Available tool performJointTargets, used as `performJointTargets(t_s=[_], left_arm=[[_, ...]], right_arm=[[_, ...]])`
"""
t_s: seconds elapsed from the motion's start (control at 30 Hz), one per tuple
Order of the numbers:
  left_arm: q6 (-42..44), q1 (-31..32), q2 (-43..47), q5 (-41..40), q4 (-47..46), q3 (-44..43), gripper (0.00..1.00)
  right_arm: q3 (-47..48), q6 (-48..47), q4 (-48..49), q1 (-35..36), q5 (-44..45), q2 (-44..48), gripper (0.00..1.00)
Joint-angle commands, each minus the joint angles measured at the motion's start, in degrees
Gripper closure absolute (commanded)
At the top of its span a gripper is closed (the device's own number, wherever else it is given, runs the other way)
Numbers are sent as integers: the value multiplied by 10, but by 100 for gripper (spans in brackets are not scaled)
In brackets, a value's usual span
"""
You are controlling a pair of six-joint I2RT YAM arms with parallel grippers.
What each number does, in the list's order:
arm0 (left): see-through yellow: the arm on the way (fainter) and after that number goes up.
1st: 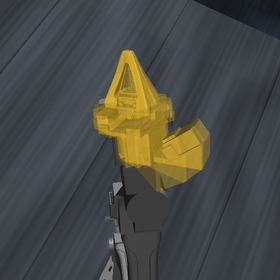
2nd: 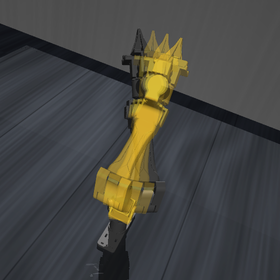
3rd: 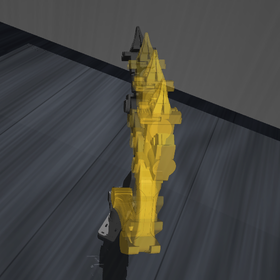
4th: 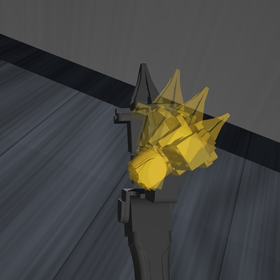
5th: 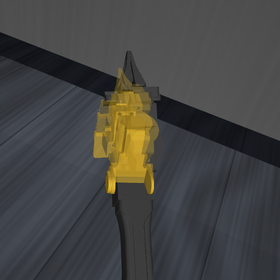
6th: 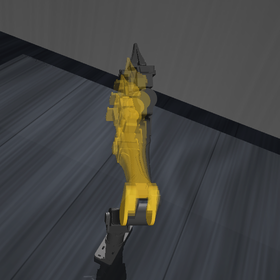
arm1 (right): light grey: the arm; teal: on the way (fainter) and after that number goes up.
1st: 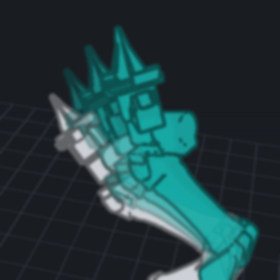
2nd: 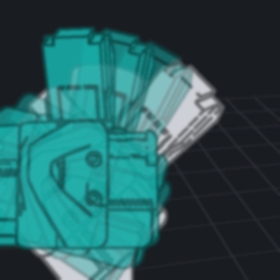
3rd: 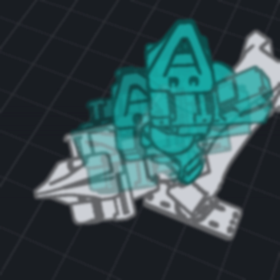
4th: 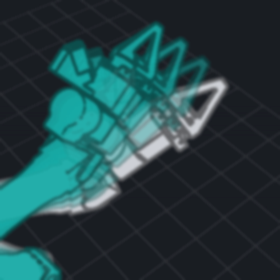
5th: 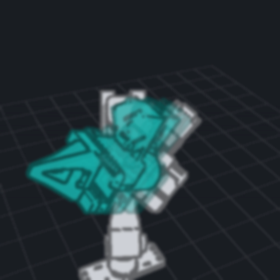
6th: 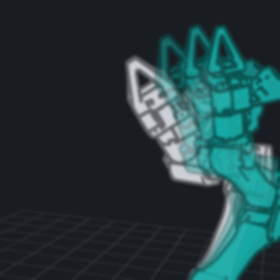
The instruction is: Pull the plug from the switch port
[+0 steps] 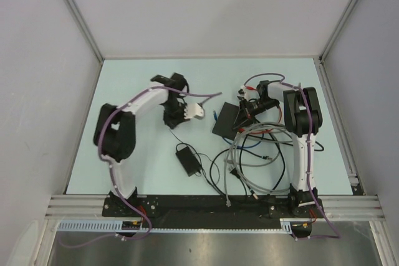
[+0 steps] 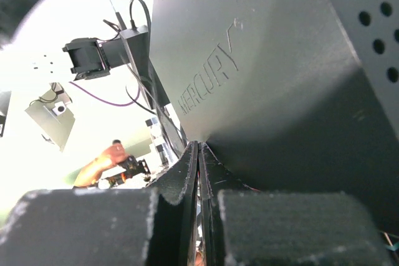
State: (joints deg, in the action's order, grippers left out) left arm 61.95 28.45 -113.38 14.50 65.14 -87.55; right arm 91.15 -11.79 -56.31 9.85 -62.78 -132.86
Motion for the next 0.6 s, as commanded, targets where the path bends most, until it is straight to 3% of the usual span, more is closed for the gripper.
performJointTargets(t_s=[0.0, 0.13, 0.23, 0.3, 0.37, 0.4, 0.47, 0.53, 0.57], left_arm=[[-1, -63, 125, -115, -28, 40, 100], [23, -152, 158, -219, -76, 97, 100], [34, -188, 172, -309, -113, 142, 100], [7, -187, 184, -314, -122, 143, 99], [-39, -170, 195, -263, -107, 105, 86], [-58, -153, 197, -238, -96, 84, 69], [-102, -138, 195, -118, -43, 7, 55], [-131, -117, 194, 25, -6, -35, 49], [-167, -111, 195, 68, -5, -53, 39]], right_arm=[[-15, -54, 67, 1, 178, -44, 96], [-12, -61, 61, -4, 167, -47, 94], [-14, -67, 55, -8, 157, -39, 91], [-20, -67, 55, -17, 145, -23, 90], [-26, -75, 52, -25, 126, 7, 89], [-26, -79, 47, -29, 124, 15, 86], [-26, -84, 41, -42, 119, 44, 79], [-24, -96, 21, -57, 113, 65, 66], [-19, -104, 3, -62, 114, 86, 62]])
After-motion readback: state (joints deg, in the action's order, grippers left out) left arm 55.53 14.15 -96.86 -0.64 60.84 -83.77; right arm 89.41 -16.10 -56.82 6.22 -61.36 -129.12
